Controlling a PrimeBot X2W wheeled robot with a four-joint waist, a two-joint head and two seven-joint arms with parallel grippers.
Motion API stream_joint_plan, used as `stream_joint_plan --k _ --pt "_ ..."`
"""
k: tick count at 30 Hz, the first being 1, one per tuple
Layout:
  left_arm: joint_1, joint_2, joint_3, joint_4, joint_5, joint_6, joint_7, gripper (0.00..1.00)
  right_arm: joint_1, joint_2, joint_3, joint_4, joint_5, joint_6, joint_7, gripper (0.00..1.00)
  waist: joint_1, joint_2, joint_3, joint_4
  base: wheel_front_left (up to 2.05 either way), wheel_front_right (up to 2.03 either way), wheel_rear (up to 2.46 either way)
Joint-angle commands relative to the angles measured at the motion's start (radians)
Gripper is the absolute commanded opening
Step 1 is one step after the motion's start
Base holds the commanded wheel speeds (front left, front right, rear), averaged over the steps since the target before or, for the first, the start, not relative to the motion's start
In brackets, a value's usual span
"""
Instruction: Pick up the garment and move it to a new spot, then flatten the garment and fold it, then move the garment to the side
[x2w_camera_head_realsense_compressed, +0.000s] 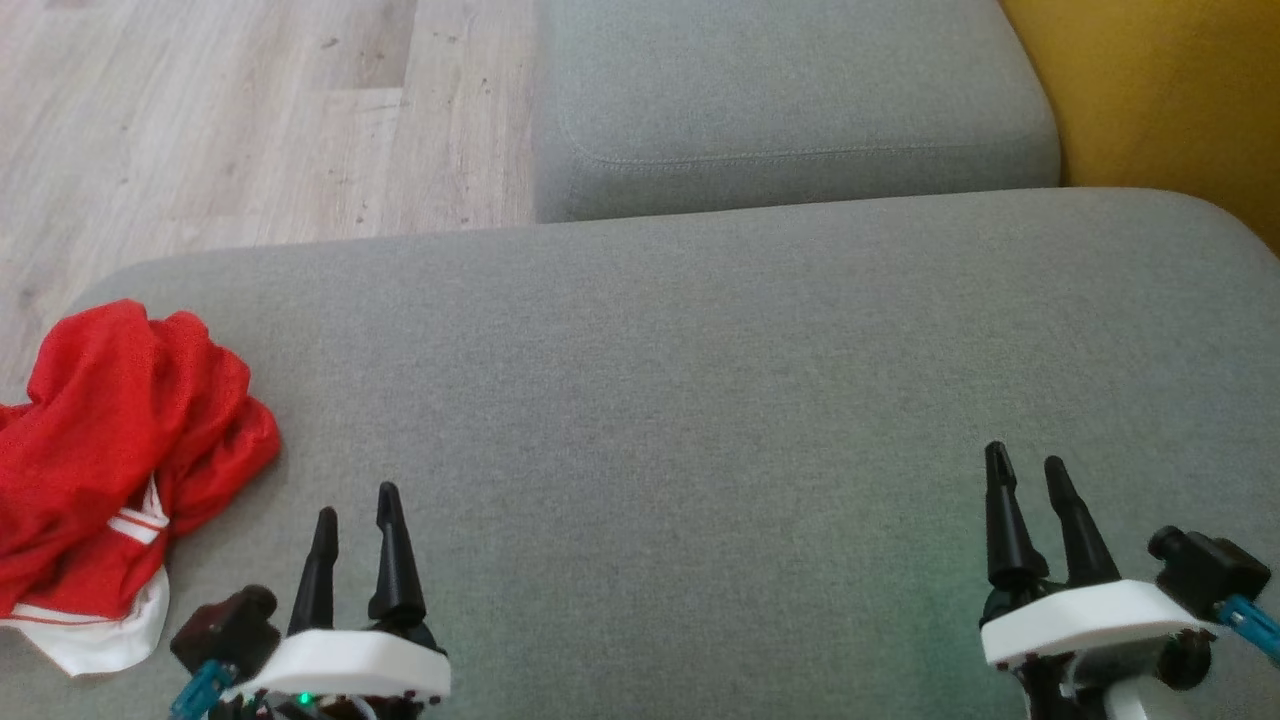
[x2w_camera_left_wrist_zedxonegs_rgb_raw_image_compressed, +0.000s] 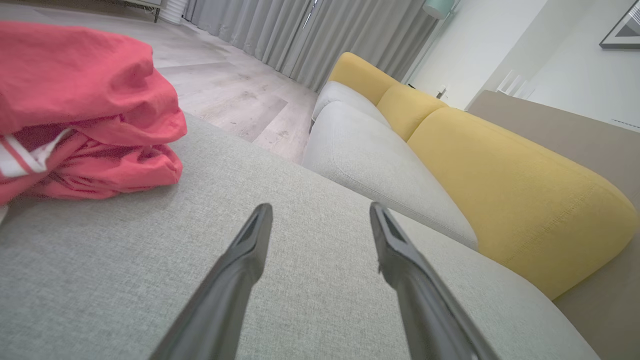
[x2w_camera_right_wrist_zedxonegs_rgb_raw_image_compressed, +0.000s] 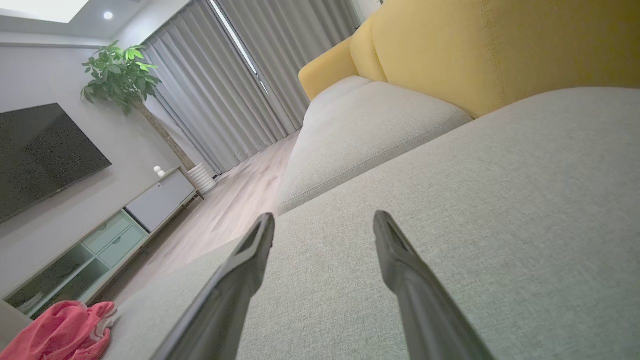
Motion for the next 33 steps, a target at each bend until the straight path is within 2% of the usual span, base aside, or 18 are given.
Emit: stream_joint_plan --k 1,6,19,33 --pt "-0.037 0.006 0.012 -0.041 0.025 0.010 -0.013 1.00 -0.014 -0.006 0.021 -0.043 -0.026 0.005 -0.014 1.00 0.0000 0.0000 -0.001 0.001 0.00 0.00 0.00" --pt "-0.032 0.006 0.000 -0.042 0.076 0.016 -0.028 1.00 -0.008 -0.006 0.030 -0.048 -0.090 0.006 -0.028 1.00 0.0000 0.0000 -0.010 0.001 0.00 0.00 0.00" --pt "-0.037 0.007 -0.022 -0.013 0.236 0.086 -0.066 1.00 0.001 -0.007 0.027 -0.047 -0.243 0.006 -0.067 1.00 0.0000 0.0000 -0.014 0.002 0.00 0.00 0.00" --pt "-0.054 0.007 -0.059 -0.006 0.418 0.109 -0.108 1.00 -0.003 -0.008 0.048 -0.047 -0.406 0.007 -0.108 1.00 0.0000 0.0000 -0.003 0.006 0.00 0.00 0.00"
